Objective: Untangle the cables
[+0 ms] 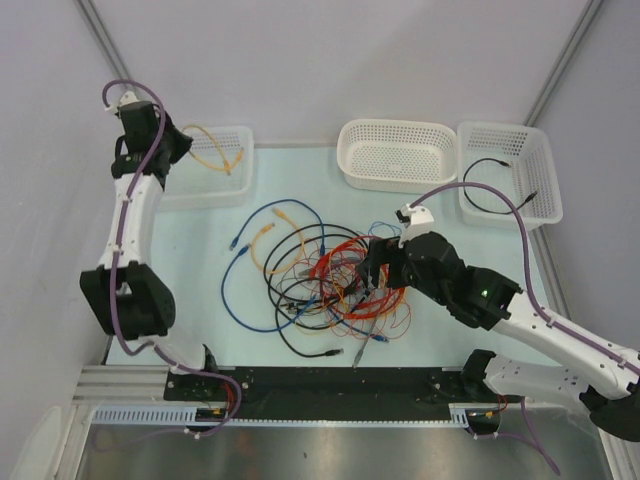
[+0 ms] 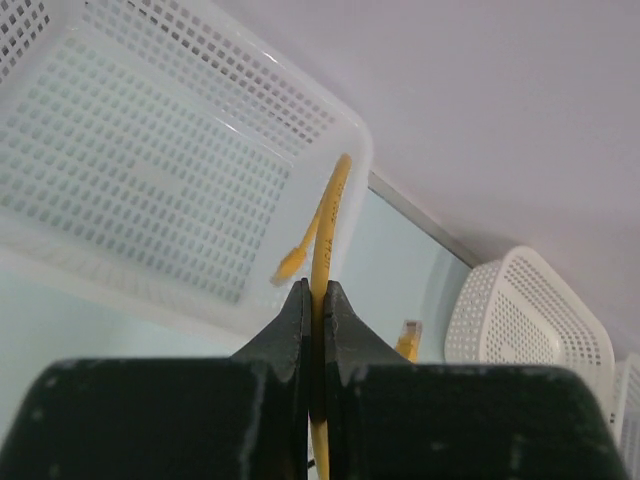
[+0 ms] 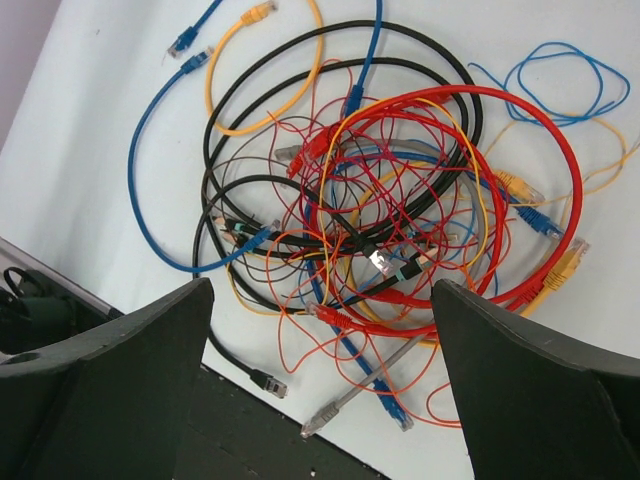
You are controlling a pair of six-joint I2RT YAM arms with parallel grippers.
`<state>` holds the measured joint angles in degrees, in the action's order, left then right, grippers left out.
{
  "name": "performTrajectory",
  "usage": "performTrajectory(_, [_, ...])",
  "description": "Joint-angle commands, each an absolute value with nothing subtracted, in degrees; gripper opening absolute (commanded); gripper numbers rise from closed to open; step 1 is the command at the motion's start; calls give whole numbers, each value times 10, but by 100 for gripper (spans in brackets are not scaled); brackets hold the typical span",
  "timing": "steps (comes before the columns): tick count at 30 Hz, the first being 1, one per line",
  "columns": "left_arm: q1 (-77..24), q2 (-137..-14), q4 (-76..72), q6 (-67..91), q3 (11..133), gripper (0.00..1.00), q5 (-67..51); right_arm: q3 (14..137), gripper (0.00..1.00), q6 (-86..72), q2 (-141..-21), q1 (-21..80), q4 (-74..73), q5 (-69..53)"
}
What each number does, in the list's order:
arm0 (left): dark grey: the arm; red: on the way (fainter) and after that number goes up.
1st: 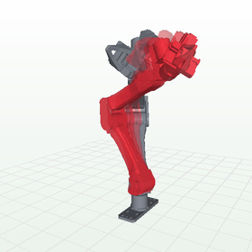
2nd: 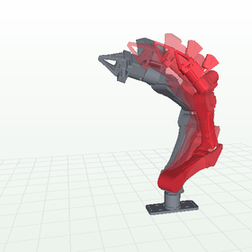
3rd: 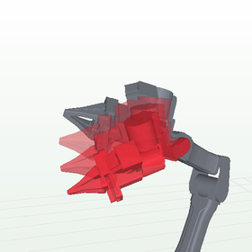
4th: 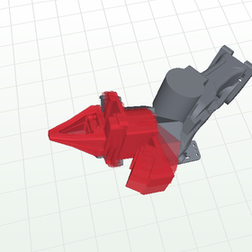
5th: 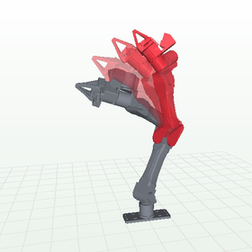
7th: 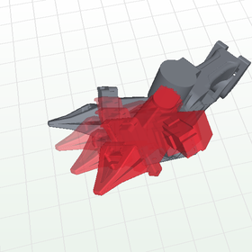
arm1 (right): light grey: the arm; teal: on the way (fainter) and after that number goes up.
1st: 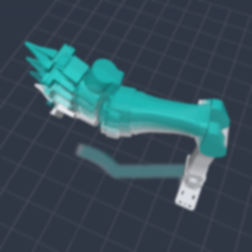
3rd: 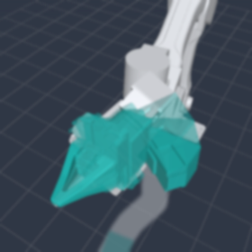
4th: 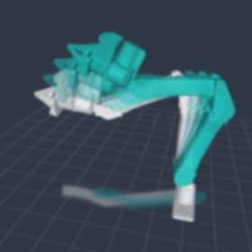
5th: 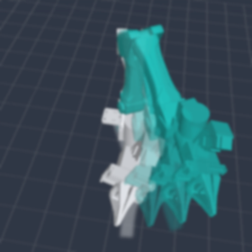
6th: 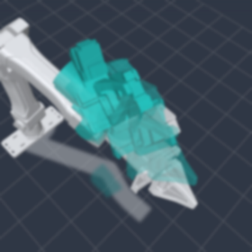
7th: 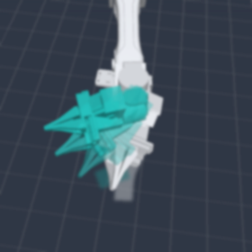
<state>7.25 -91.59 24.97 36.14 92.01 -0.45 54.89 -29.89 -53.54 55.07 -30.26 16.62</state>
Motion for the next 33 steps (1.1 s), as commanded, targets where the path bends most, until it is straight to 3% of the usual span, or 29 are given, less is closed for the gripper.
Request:
performTrajectory(1, [83,-1005,256,386,1056,1,26,545,95,-282,-527,552,-276,164])
performTrajectory(2, [84,-1021,263,381,1077,7,27,542,95,-275,-527,551,-276,168])
performTrajectory(3, [86,-1040,283,380,1121,33,24,541,95,-269,-527,550,-277,173])
performTrajectory(6, [80,-1069,318,381,1168,63,16,540,95,-261,-530,539,-278,171])
performTrajectory(8, [71,-1030,302,377,1137,76,18,539,95,-260,-531,532,-274,165])
performTrajectory(9, [59,-1013,279,374,1093,99,19,538,95,-260,-530,525,-272,160])
performTrajectory(14, [5,-891,229,360,950,99,13,538,95,-265,-528,521,-264,150])
performTrajectory(22, [-221,-709,192,304,692,92,71,537,95,-272,-514,520,-293,174])
performTrajectory(26, [-262,-682,207,308,591,90,90,532,95,-286,-513,520,-304,178])
performTrajectory(33, [-265,-740,237,301,531,74,94,508,95,-303,-522,520,-284,177])
